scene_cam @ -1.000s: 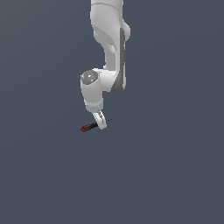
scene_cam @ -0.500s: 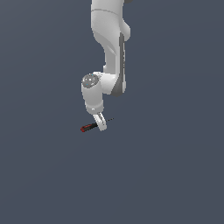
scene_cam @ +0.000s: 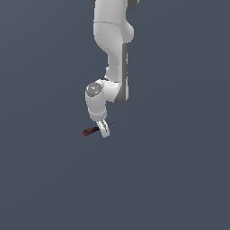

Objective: Pick up the object and move it to a goal position.

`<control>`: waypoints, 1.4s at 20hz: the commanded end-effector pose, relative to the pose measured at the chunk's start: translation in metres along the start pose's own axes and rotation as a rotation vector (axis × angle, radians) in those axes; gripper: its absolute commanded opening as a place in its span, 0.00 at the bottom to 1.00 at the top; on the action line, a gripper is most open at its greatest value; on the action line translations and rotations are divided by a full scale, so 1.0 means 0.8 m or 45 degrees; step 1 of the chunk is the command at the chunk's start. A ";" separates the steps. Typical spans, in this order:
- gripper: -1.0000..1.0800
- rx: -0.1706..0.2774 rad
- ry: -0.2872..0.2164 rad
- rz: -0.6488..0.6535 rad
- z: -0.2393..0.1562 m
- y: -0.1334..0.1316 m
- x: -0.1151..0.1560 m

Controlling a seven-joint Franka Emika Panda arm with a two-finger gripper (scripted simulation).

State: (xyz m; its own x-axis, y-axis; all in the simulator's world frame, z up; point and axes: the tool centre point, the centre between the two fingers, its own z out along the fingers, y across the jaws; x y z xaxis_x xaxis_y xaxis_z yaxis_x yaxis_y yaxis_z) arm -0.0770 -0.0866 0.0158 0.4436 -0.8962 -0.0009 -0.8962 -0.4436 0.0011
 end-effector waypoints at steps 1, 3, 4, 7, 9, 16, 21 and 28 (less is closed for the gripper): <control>0.00 0.001 0.001 0.000 0.001 0.000 0.000; 0.00 0.001 0.001 0.000 0.001 0.000 0.000; 0.00 0.001 0.001 0.000 0.001 0.000 0.000; 0.00 0.001 0.001 0.000 0.001 0.000 0.000; 0.00 0.001 0.001 0.000 0.001 0.000 0.000; 0.00 0.001 0.001 0.000 -0.001 -0.004 -0.010; 0.00 0.001 0.001 0.000 -0.007 -0.013 -0.042; 0.00 0.001 0.001 0.000 -0.022 -0.036 -0.117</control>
State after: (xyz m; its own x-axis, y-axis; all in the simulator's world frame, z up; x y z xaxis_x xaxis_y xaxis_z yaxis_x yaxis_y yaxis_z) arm -0.0903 -0.0058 0.0302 0.4425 -0.8968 -0.0006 -0.8968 -0.4425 0.0010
